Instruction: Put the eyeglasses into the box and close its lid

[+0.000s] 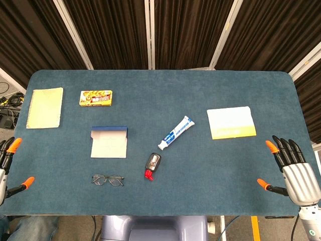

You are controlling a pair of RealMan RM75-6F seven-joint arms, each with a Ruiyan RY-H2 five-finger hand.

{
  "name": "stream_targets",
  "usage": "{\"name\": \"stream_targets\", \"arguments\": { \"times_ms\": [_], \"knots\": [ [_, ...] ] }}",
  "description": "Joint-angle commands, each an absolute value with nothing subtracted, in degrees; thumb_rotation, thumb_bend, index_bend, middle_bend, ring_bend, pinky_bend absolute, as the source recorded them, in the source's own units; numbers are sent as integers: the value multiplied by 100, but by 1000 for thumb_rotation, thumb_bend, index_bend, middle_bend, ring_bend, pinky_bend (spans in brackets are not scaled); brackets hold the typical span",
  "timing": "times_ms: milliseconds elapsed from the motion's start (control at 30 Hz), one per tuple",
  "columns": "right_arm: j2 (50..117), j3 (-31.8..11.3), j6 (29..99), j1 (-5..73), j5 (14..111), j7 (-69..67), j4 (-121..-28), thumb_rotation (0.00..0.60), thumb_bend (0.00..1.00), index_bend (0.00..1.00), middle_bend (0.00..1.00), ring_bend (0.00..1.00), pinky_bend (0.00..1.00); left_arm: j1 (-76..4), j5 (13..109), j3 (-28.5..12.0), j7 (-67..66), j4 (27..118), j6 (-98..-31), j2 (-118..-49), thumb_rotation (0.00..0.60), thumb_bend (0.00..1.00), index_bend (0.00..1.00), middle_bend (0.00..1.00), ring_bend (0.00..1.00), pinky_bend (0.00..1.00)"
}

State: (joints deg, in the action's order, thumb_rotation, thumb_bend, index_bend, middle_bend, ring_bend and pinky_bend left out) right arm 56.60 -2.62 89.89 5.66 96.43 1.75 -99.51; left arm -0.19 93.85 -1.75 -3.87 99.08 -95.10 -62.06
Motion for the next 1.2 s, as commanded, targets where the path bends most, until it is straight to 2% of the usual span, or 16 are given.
{"name": "stream_targets", "arguments": {
  "times_ms": [33, 267, 367, 400, 500, 633, 733, 967, 1100, 1200],
  "knots": [
    [5661, -259, 8990, 563, 9644, 176, -9948, 600, 0, 0, 0, 0, 0, -21, 9395, -172, -391, 9905, -9507, -6208, 600, 0, 0, 0, 0, 0],
    [5647, -251, 8983, 556, 9642, 164, -9968, 600, 0, 0, 0, 0, 0, -84, 9395, -131, -464, 9887, -9339, -6265, 600, 0, 0, 0, 0, 0],
    [5620, -258, 9031, 535, 9645, 129, -9988, 600, 0, 0, 0, 0, 0, -227, 9423, -64, -629, 9895, -9010, -6371, 600, 0, 7, 0, 0, 0],
    [5613, -260, 9040, 530, 9639, 114, -9990, 600, 0, 0, 0, 0, 0, -289, 9437, -49, -702, 9897, -8886, -6421, 600, 0, 35, 0, 0, 0],
    [5592, -269, 9046, 528, 9621, 59, -9992, 600, 0, 0, 0, 0, 0, -560, 9401, -11, -921, 9941, -8335, -6653, 600, 22, 200, 0, 0, 0],
    [5584, -272, 9005, 553, 9624, 16, -9981, 600, 0, 0, 0, 0, 0, -973, 9094, -44, -1079, 9991, -7482, -7113, 600, 152, 383, 0, 0, 0],
    [5584, -267, 8955, 569, 9600, -11, -9956, 600, 0, 0, 0, 0, 0, -1188, 8754, -146, -1306, 9998, -7061, -7449, 600, 248, 446, 0, 0, 0],
    [5552, -286, 8957, 570, 9556, -128, -9937, 600, 0, 0, 0, 0, 0, -1499, 8091, -313, -2110, 9948, -6586, -8150, 600, 286, 467, 0, 0, 0],
    [5533, -290, 8942, 573, 9531, -186, -9927, 600, 0, 0, 0, 0, 0, -1609, 7716, -373, -2506, 9938, -6462, -8458, 600, 352, 467, 0, 0, 0],
    [5522, -289, 8936, 576, 9532, -218, -9922, 600, 0, 0, 0, 0, 0, -1676, 7519, -384, -2694, 9907, -6398, -8621, 600, 349, 467, 0, 0, 0]
  ]
}}
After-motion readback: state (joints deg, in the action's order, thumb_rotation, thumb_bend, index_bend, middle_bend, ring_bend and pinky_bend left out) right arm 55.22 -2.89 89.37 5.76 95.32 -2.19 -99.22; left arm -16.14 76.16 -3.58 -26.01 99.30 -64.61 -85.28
